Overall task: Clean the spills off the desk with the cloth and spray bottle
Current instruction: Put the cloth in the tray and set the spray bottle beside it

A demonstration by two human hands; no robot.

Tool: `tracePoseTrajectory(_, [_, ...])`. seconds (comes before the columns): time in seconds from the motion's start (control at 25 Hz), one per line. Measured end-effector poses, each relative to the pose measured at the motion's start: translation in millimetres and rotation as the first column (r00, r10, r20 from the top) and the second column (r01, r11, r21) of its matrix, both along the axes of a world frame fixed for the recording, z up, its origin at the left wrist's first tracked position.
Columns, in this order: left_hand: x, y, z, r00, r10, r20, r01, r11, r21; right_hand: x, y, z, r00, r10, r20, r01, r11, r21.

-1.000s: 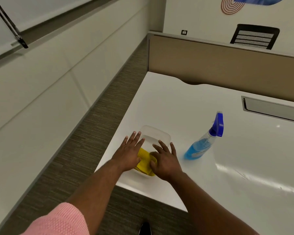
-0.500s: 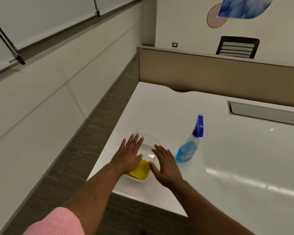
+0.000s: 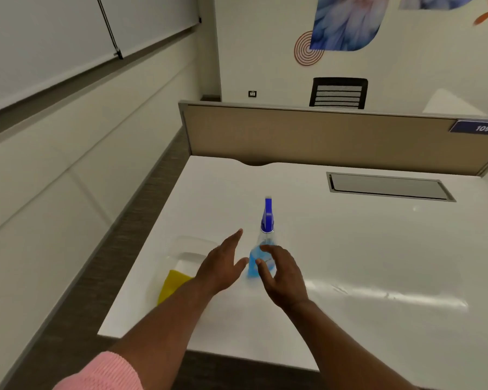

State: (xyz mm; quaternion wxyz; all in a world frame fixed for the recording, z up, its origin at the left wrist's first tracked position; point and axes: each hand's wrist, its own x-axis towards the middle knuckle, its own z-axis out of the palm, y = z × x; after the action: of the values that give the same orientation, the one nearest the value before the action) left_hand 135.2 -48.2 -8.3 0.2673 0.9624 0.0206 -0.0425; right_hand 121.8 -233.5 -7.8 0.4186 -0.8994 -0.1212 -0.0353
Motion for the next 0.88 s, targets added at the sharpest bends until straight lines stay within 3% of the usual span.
tracePoseTrajectory(0.16, [9, -32, -6, 0.996, 0.055, -0.065, -0.059, 0.996, -0.060, 21, -23, 7, 0.997, -0.051, 0.060, 0.046, 0.996, 0.080])
tracePoseTrajectory(0.56, [15, -68, -13, 0.969, 0.235, -0.072, -0.246, 0.921, -0.303, 67, -15, 2, 0.983, 0.168, -0.080, -0.158, 0.980, 0.120])
tracePoseTrajectory(0.88, [23, -64, -25, 0.958, 0.282, -0.058, -0.287, 0.951, -0.113, 88, -2, -9, 0.982, 0.186, -0.027, -0.182, 0.977, 0.106])
